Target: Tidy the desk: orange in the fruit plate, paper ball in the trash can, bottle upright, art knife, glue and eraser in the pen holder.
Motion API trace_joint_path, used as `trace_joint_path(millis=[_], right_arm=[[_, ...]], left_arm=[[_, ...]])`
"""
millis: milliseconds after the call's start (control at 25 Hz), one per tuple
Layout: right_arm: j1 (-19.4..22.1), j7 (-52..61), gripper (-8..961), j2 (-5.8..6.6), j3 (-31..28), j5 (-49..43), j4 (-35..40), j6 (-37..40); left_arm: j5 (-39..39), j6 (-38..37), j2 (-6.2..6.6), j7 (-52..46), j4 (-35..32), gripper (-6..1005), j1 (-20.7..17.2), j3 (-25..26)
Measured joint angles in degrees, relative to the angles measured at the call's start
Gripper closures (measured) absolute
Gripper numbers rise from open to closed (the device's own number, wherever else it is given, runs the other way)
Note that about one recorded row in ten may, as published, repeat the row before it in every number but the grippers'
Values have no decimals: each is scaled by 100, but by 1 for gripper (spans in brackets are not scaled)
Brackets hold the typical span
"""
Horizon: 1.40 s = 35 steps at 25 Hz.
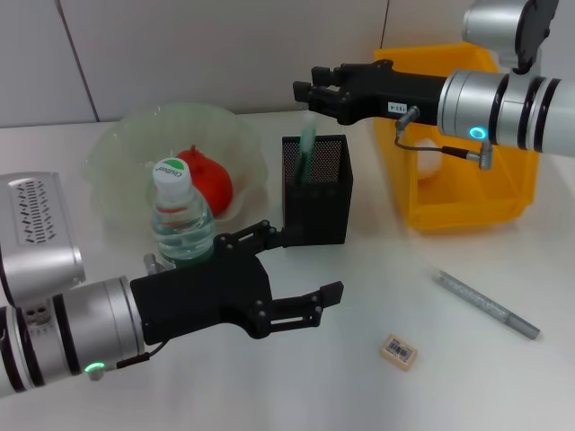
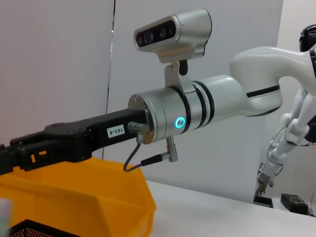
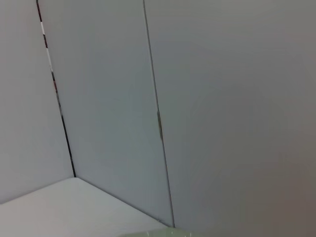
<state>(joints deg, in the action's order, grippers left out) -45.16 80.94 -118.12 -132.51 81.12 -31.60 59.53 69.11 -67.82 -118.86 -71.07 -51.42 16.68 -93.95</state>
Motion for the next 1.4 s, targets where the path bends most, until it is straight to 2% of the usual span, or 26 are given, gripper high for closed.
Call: trace_joint_path(millis=[120,240,400,440,600,640,680,720,760,800,840,920,960,1040,1080,1160,1400], right_arm=[[4,1,719,0,10,94,-24,4],[47,4,489,0,23,168,-143,59],[140,49,329,-3,24,169,-349,123],[288,163,289,-14,58,166,-608,215],[614,315,290,-39,177,165,-1132,442],[913,424,290,-75,270,166,-1618,631],[913,424,290,-75,270,166,-1618,631],[1230,558,290,-91,401,165,-2068,802],[1230,558,290,-91,401,165,-2068,802],[1390,645,290,-94,482,169,-2292,891],[1718,855,290,-96,634,178,-2712,1031],[1998,1055,289,-93,774,146,-3059,1144],[1998,1055,289,-93,774,146,-3059,1144],[2385,1336,289,-89,979,-19,-3528,1347],[2385,1336,289,-89,979,-19,-3528,1347],[2655,1696,289,-88,1092,-272,-3818,1562],[3017,2460,290,-88,1094,-864,-4325,1915]], left_arm=[[0,-7,3,-1,1,129,-9,0],[0,-10,7,8,1,129,-25,0],[2,-27,14,13,1,129,-34,0],[3,-99,23,-6,1,129,-38,6],[24,-277,38,-29,1,129,-43,58],[34,-345,49,-29,1,129,-48,75],[34,-345,49,-29,1,129,-48,75],[42,-426,64,-30,1,129,-51,111],[42,-426,64,-30,1,129,-51,111],[46,-458,71,-30,1,129,-52,133],[75,-573,91,-30,1,130,-70,236],[97,-625,97,-30,1,130,-80,283],[139,-726,108,-30,1,130,-97,392],[302,-957,112,-30,0,130,-140,714],[302,-957,112,-30,0,130,-140,714],[483,-1208,106,-26,42,129,-174,1083],[540,-1663,131,59,343,130,-181,1532]])
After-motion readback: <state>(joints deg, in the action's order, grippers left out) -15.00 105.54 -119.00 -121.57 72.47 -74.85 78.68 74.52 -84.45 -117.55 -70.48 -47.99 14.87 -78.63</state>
